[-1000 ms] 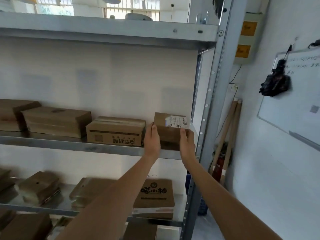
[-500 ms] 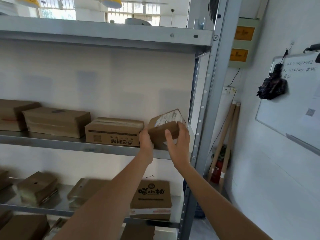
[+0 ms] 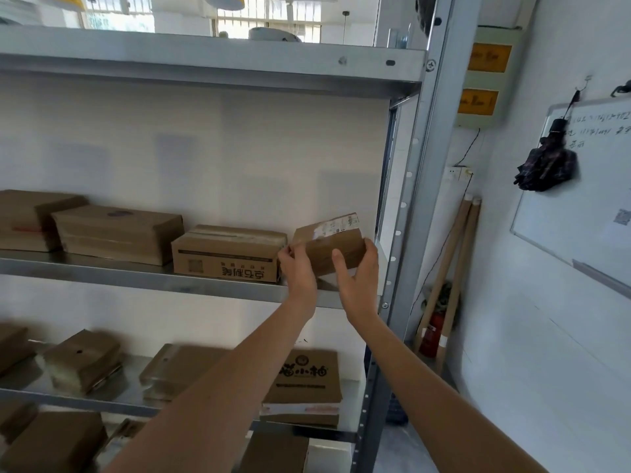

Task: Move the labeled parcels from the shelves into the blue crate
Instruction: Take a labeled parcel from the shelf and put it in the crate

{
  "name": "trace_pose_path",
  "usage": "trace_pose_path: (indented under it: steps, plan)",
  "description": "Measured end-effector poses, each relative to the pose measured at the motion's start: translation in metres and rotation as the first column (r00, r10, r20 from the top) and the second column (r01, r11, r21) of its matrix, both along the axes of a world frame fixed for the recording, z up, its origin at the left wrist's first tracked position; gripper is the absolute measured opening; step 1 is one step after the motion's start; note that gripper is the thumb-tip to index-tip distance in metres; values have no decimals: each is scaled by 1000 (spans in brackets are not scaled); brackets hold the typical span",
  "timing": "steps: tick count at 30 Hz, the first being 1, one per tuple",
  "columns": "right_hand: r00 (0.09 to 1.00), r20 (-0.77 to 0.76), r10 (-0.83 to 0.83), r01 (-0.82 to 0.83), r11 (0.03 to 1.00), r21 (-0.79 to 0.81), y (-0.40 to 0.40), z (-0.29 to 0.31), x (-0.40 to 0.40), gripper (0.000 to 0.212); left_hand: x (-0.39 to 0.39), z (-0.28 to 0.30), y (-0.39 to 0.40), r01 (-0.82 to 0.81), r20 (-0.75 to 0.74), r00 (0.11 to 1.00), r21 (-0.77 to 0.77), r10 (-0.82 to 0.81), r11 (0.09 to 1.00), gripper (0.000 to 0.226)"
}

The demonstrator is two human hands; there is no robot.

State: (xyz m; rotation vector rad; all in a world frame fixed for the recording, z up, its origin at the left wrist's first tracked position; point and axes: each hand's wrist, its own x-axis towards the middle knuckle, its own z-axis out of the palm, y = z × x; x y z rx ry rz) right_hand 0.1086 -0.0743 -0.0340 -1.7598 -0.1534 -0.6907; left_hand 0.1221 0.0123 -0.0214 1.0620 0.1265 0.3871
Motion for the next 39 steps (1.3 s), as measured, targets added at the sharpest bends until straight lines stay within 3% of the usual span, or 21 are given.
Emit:
trace_pose_path:
  steps: [4, 6, 10, 13, 16, 19, 21, 23, 27, 29, 32, 34, 39]
  plan:
    - [997, -77, 24, -17, 996, 88, 0, -3, 10, 64, -5, -3, 0, 37, 89, 995, 166, -52, 985, 36]
    - [986, -164, 23, -7, 995, 98, -2, -6, 18, 70, 0, -8, 4, 84, 65, 992, 249, -104, 965, 38]
    - [950, -311, -33, 37, 999, 6, -10, -17, 32, 78, 4, -14, 9, 176, -59, 984, 345, -166, 922, 62]
    - [941, -332, -68, 55, 997, -50, -12, -19, 36, 79, -9, -8, 3, 193, -42, 981, 384, -191, 903, 52]
    - [949, -278, -150, 134, 988, -77, -2, -18, 18, 80, -17, -11, -2, 13, 82, 995, 392, -49, 920, 51]
    - [960, 14, -279, 272, 924, -268, 24, -30, -5, 67, -35, -23, -1, -210, 243, 962, 357, 127, 910, 35]
    - [957, 168, -238, 285, 883, -373, 45, -40, -10, 58, -47, -28, 8, -324, 352, 919, 419, 177, 848, 26]
    - [963, 233, -135, 217, 901, -375, 62, -43, -11, 50, -51, -25, 29, -419, 427, 877, 455, 220, 786, 22]
    - [986, 158, 62, -12, 955, -297, 95, -33, -18, 42, -48, -10, 102, -548, 437, 829, 509, 349, 664, 20]
    - [985, 135, 107, -65, 958, -281, 109, -30, -15, 42, -41, -4, 140, -593, 429, 805, 561, 411, 577, 30]
    - [993, 47, 111, -96, 965, -243, 123, -24, -2, 44, -24, 0, 186, -572, 354, 814, 625, 460, 531, 39]
    - [995, -6, 97, -96, 970, -222, 131, -19, 7, 49, -13, -3, 207, -508, 294, 854, 653, 430, 562, 38]
    - [992, -126, -19, 7, 995, -98, 148, -12, 25, 59, 7, -17, 240, -268, 99, 961, 575, 259, 773, 49]
